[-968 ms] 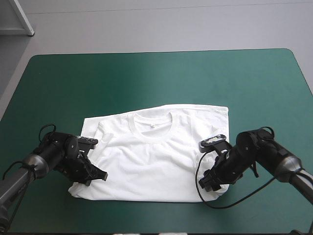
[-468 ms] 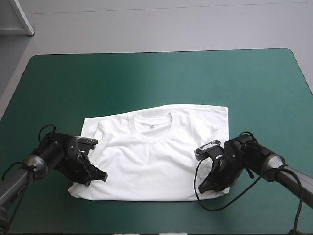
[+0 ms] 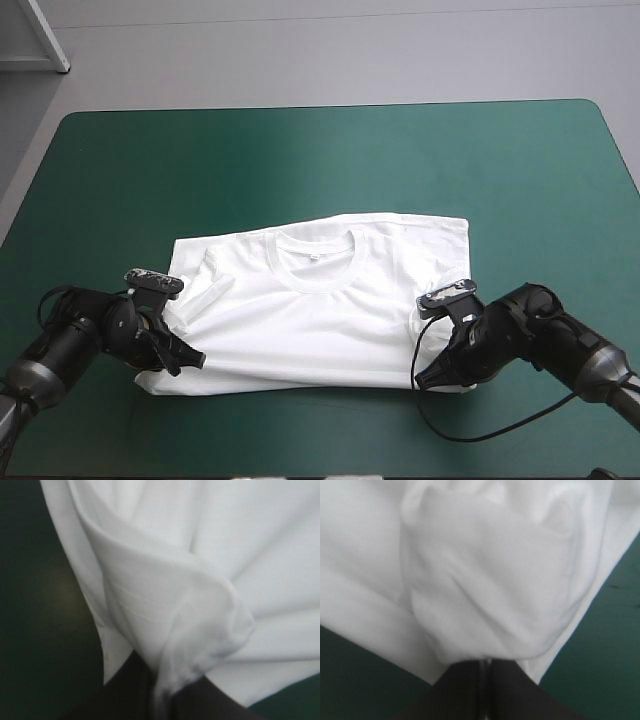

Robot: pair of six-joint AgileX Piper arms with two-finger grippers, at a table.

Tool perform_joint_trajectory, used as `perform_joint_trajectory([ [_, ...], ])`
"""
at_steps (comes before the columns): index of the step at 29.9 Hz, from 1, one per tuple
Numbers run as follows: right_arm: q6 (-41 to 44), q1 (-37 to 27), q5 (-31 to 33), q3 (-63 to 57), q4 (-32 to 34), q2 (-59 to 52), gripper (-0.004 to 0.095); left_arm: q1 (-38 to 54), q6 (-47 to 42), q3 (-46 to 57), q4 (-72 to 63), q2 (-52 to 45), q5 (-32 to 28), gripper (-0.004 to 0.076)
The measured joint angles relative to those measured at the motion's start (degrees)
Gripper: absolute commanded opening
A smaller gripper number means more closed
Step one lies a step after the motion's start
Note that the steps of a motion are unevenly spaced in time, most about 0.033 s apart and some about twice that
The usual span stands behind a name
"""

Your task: Fold the cloth

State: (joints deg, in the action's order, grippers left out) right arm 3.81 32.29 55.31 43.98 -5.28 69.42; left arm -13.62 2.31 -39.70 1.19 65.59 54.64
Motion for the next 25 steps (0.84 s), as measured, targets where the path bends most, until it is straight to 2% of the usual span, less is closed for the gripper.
perform_joint_trajectory([
  [4, -0.3, 0.0, -2.1, 0.3, -1.9, 0.0, -0.0017, 0.1, 1.0, -3.0, 0.5, -0.5, 2.8, 0.0019],
  [9, 0.1, 0.0, -5.0, 5.0, -0.5, 0.0, -0.0017, 0.1, 1.6, -11.0, 0.8, 1.3, 4.0, 0.0019],
  [13, 3.3, 0.0, -8.3, 10.5, 4.9, 0.0, -0.0017, 0.1, 2.5, -19.4, 0.9, 5.2, 4.1, 0.0019],
  [19, 10.8, -1.2, -9.9, 17.8, 18.3, 2.6, -0.0017, 0.2, 3.0, -30.5, 3.8, 14.1, 4.1, 0.0019],
  [25, 10.5, -7.7, -11.8, 24.0, 20.5, 9.6, -0.0017, 0.2, 3.0, -38.0, 4.9, 22.5, 2.8, 0.002],
])
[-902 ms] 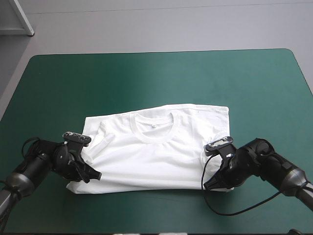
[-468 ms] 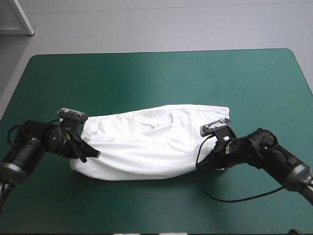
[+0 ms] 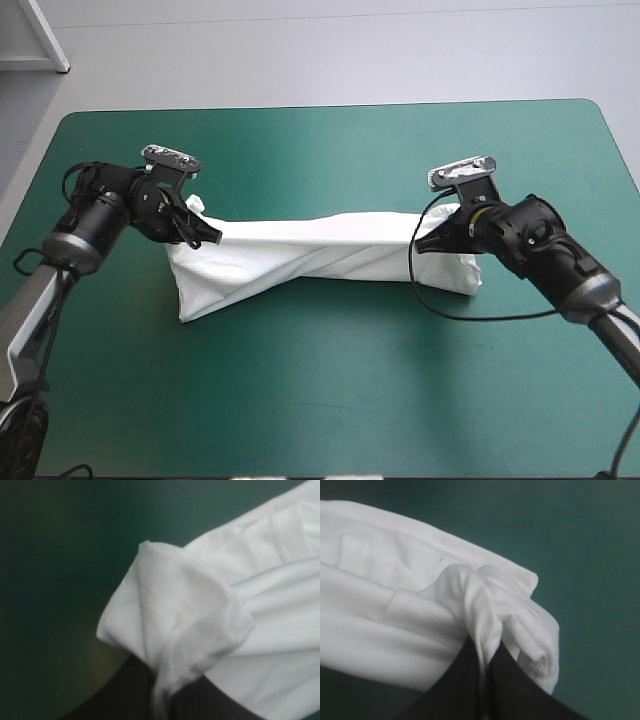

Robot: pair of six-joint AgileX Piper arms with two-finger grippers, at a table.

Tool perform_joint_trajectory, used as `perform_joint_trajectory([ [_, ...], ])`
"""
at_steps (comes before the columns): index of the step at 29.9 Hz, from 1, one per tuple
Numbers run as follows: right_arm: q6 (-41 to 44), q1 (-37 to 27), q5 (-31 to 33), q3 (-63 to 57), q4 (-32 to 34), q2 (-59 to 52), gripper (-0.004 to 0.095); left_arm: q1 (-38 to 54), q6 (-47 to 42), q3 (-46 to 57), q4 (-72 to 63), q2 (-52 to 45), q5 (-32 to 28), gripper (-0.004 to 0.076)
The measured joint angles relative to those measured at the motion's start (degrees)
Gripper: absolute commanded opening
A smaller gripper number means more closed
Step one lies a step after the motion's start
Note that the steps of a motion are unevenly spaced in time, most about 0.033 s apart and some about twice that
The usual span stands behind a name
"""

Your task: Fold the cloth

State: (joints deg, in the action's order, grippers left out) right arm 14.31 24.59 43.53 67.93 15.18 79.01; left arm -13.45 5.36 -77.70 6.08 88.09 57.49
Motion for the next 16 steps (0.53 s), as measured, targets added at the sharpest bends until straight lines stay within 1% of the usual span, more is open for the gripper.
perform_joint_trajectory([
  [4, -3.5, -3.3, -1.9, 3.9, -2.2, 5.9, -0.0017, 0.0, 0.0, -2.3, 0.6, 4.5, -3.7, 0.0019],
  [7, -5.1, -4.3, -2.8, 6.8, -3.2, 10.4, -0.0017, 0.0, -0.2, -2.5, 2.1, 7.3, -5.9, 0.0019],
  [13, -5.6, -4.4, -4.0, 10.9, -4.7, 18.0, -0.0012, 0.0, -6.6, -2.5, 10.8, 11.3, -7.2, 0.002],
  [15, -5.6, -4.4, -4.2, 11.8, -6.3, 20.3, 0.0038, 0.0, -7.7, -2.5, 12.6, 12.0, -8.2, 0.0022],
  [16, -6.1, -4.4, -4.2, 12.1, -7.4, 21.0, 0.0092, 0.0, -7.9, -2.5, 13.1, 12.3, -8.5, 0.0034],
])
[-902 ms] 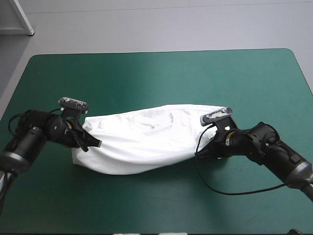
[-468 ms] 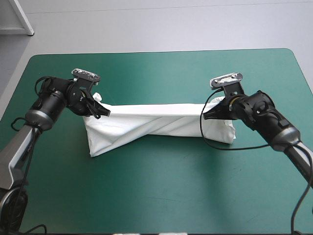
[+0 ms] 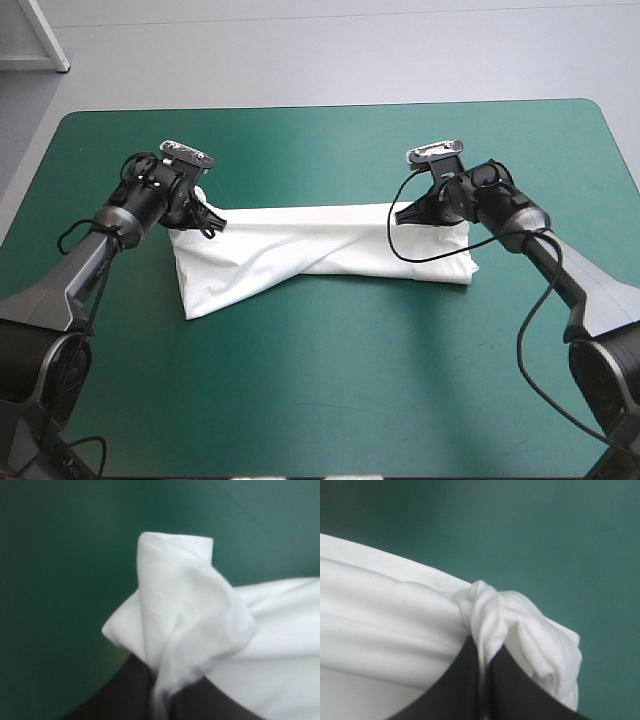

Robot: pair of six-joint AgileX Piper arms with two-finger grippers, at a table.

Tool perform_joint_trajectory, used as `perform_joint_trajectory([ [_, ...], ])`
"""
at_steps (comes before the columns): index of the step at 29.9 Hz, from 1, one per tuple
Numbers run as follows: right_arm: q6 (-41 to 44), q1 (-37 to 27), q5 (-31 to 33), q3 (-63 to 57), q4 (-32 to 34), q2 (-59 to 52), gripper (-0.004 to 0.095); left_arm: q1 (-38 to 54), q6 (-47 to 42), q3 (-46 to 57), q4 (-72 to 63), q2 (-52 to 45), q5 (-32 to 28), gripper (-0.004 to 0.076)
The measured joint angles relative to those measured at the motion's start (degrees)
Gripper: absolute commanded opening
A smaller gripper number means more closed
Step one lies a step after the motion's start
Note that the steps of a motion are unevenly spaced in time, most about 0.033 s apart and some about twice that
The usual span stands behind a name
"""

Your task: Fold the cloth

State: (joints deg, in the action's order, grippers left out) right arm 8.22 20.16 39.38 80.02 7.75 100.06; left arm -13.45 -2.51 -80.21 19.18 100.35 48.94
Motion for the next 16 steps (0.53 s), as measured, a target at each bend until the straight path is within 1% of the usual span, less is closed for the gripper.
perform_joint_trajectory([
  [2, -1.8, 0.0, -0.1, 0.5, -2.8, 1.3, 0.0246, 0.0, -0.5, 0.0, 0.9, 0.5, -1.1, 0.0092],
  [3, -2.6, 0.0, -0.3, 0.6, -4.0, 1.5, 0.0351, 0.0, -0.8, 0.0, 1.1, 0.6, -1.6, 0.0136],
  [4, -3.6, 0.0, -0.7, 0.7, -5.2, 1.7, 0.046, 0.0, -1.1, 0.0, 1.3, 0.8, -2.2, 0.019],
  [5, -4.2, 0.0, -1.3, 0.7, -6.2, 1.7, 0.0545, 0.0, -1.5, 0.0, 1.5, 0.9, -3.0, 0.0238],
  [6, -4.5, 0.0, -1.9, 0.7, -6.7, 1.7, 0.0639, 0.0, -1.9, 0.0, 1.7, 0.9, -3.6, 0.0304],
  [7, -4.7, 0.0, -2.5, 0.8, -7.2, 1.7, 0.0706, 0.0, -2.6, 0.0, 2.0, 1.0, -4.4, 0.037],
  [8, -4.8, 0.0, -3.2, 0.9, -7.8, 1.7, 0.0744, 0.0, -3.2, 0.0, 2.2, 1.1, -5.0, 0.0419],
  [10, -4.6, 0.0, -4.2, 0.9, -7.8, 1.7, 0.0749, 0.0, -3.9, 0.0, 2.4, 1.1, -6.0, 0.0507],
  [11, -4.4, 0.0, -4.5, 0.9, -7.8, 1.7, 0.0744, 0.0, -4.4, 0.0, 2.6, 1.1, -6.3, 0.0527],
  [16, -2.6, 0.0, -4.7, 0.9, -7.8, 0.1, 0.0738, 0.0, -6.4, -1.2, 6.3, 1.1, -6.8, 0.0528],
])
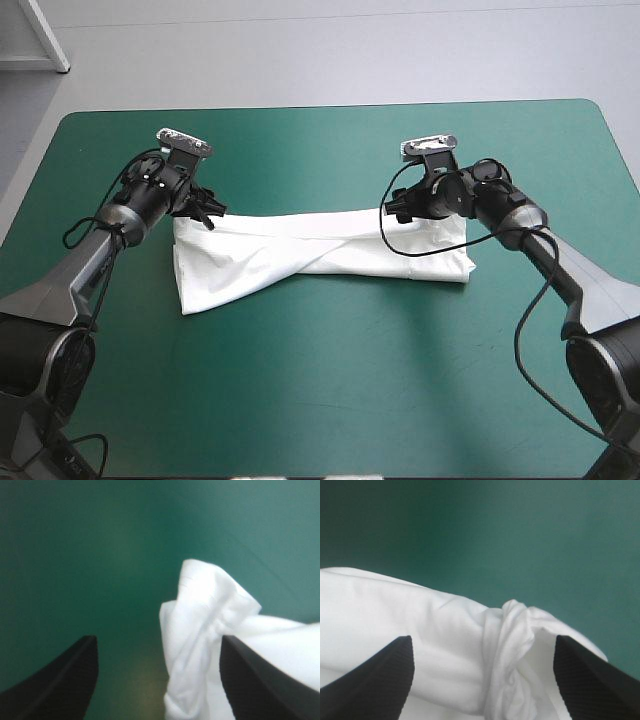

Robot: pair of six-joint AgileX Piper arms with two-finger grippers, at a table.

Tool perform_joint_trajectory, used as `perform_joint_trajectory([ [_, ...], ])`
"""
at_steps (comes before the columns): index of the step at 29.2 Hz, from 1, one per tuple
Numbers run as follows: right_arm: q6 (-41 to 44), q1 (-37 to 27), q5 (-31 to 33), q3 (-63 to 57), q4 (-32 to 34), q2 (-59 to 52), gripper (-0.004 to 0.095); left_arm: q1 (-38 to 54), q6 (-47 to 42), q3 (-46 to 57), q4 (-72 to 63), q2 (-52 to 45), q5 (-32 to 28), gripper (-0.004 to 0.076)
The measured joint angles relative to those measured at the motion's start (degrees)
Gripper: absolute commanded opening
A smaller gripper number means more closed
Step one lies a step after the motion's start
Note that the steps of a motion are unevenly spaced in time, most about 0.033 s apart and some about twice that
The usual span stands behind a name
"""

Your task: Fold the cloth

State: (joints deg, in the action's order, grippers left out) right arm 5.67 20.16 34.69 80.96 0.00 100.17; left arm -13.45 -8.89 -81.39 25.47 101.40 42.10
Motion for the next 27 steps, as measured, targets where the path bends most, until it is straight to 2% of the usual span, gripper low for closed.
perform_joint_trajectory([
  [2, 0.3, 0.0, 0.2, 0.0, 0.0, -2.0, 0.0738, 0.0, 0.0, -1.6, 0.6, 0.0, 0.7, 0.0519],
  [4, 0.5, 0.0, 0.6, 0.0, -0.5, -4.9, 0.0738, -0.1, 0.0, -4.8, 0.6, 0.0, 2.9, 0.0475],
  [8, 0.4, -1.3, 2.4, 0.0, -2.2, -10.8, 0.0738, -1.7, 0.7, -12.2, 0.3, 0.0, 9.4, 0.0257],
  [12, -3.3, -6.7, 7.0, 0.1, -7.2, -14.8, 0.0738, -5.1, 4.8, -17.7, -3.9, 0.0, 14.4, 0.002],
  [19, -16.4, -18.7, 17.3, 0.1, -21.1, -15.9, 0.0738, -11.7, 8.9, -18.9, -13.6, 0.1, 16.2, 0.0021],
  [27, -22.1, -27.4, 24.5, 0.1, -25.8, -15.9, 0.0738, -16.4, 10.4, -18.9, -23.9, 4.7, 15.1, 0.0021],
])
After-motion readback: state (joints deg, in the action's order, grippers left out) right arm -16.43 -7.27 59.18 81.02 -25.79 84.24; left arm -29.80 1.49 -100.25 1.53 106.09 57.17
